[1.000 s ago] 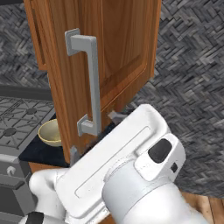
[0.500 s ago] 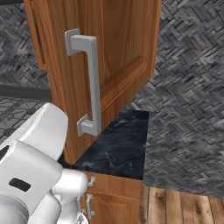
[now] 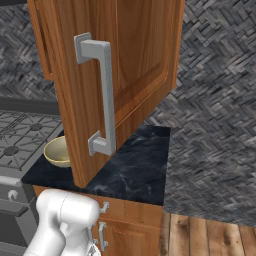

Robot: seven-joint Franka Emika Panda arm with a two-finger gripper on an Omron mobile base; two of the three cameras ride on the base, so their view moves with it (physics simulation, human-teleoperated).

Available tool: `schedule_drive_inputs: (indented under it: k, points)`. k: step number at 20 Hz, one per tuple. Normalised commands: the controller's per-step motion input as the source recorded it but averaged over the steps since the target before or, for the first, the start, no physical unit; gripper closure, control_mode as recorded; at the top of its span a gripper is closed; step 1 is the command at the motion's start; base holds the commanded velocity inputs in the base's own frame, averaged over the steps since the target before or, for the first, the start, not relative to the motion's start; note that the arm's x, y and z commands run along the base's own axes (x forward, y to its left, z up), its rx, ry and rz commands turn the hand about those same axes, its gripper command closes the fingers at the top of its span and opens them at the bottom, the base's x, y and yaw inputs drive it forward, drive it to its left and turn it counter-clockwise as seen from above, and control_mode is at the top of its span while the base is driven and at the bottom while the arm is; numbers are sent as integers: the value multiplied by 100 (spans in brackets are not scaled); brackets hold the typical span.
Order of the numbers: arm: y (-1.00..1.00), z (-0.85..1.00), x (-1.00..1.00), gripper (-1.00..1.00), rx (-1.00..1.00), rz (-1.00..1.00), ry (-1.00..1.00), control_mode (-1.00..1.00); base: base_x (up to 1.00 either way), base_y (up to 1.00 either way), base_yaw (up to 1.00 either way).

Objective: Open the cabinet and move the ladle to the pot. Then close the cabinet.

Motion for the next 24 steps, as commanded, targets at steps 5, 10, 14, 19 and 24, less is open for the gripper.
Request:
schedule_drive_inputs:
  k: [5,10,14,19,24]
  points:
    - [49,0,30,-100,-13,-40,-13,-100,0,0,0]
    - [0,0,20,-100,-1,-33,-11,-100,0,0,0]
    - [-22,0,6,-100,0,-12,-12,-100,0,0,0]
    - [-43,0,8,-100,1,-2,-12,-100,0,0,0]
    - [-28,0,11,-100,0,0,-7,-100,0,0,0]
